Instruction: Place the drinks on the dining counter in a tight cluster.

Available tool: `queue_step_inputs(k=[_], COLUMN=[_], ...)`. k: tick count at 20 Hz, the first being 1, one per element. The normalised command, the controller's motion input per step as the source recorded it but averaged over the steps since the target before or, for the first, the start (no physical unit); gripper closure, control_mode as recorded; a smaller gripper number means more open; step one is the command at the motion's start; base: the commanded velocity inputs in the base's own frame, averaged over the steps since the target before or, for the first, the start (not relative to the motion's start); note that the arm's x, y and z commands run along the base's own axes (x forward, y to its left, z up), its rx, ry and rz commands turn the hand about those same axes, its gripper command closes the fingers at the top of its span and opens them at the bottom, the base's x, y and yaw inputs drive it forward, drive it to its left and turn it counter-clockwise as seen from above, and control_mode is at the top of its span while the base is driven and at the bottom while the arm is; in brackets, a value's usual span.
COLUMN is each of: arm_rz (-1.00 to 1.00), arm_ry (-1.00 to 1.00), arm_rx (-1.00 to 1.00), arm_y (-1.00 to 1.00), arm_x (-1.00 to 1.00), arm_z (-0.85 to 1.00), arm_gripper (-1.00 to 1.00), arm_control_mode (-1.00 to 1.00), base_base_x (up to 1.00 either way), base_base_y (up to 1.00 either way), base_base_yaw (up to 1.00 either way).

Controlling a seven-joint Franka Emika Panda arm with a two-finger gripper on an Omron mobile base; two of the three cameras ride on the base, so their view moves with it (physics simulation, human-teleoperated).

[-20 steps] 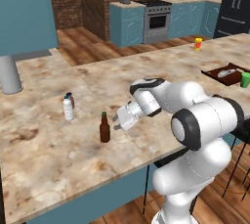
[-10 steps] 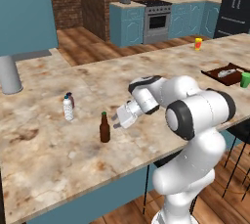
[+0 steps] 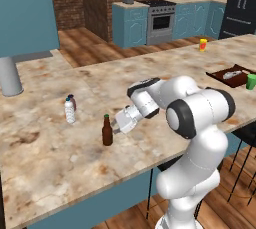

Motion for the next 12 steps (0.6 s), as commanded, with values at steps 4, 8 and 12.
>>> queue_step_inputs(k=[4, 8, 12], arm_rz=[0.00, 0.00, 0.00], arm_ry=[0.00, 0.00, 0.00], arm_rx=[0.00, 0.00, 0.00], arm_y=[0.07, 0.04, 0.15], arm_x=[0.00, 0.00, 0.00], arm_z=[-0.02, 0.00, 0.00], arm_gripper=[-1.00, -1.00, -1.00], arm_control_mode=[-1.00, -1.00, -1.00], base_base_x=[0.00, 0.00, 0.00], base_base_y=[0.00, 0.00, 0.00], base_base_yaw=[0.00, 0.00, 0.00])
